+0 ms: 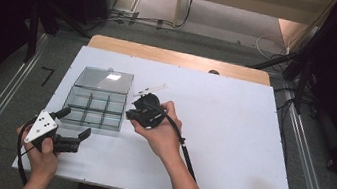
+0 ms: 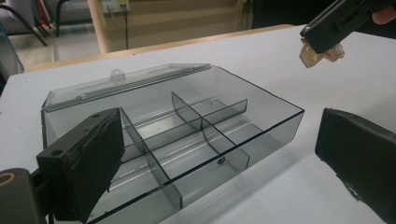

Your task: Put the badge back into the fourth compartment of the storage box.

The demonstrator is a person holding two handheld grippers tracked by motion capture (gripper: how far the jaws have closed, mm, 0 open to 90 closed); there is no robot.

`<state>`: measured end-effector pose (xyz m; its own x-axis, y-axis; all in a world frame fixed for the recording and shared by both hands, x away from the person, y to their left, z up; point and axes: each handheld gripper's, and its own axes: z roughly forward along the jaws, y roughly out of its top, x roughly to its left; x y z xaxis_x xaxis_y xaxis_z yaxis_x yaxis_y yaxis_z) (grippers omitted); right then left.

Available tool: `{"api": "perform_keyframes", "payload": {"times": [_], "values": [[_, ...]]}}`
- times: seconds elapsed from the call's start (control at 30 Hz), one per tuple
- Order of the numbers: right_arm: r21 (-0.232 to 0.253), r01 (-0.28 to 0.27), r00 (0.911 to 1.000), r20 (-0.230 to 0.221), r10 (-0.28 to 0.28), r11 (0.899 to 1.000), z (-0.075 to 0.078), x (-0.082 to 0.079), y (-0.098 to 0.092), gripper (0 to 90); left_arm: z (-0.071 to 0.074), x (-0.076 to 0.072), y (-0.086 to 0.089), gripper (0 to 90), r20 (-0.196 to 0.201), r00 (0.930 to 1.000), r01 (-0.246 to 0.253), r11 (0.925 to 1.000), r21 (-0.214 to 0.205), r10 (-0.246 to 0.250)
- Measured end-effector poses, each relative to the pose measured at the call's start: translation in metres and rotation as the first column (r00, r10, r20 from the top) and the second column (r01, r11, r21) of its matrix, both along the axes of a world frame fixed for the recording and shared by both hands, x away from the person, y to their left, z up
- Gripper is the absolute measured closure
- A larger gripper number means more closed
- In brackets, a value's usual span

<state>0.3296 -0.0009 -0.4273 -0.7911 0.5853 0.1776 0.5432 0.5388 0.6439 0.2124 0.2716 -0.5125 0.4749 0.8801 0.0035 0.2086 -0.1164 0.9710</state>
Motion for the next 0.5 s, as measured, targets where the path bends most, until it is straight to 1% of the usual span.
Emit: {"api": "perform_keyframes", "payload": {"times": [0.5], "values": [[-0.001, -0.019, 0.9998, -0.001, 0.019, 1.000, 0.003, 0.004, 0.020, 82.9, 0.000, 0.000, 0.000, 1.8, 0.002, 1.0000, 0.000, 1.0000, -0.004, 0.000]]}}
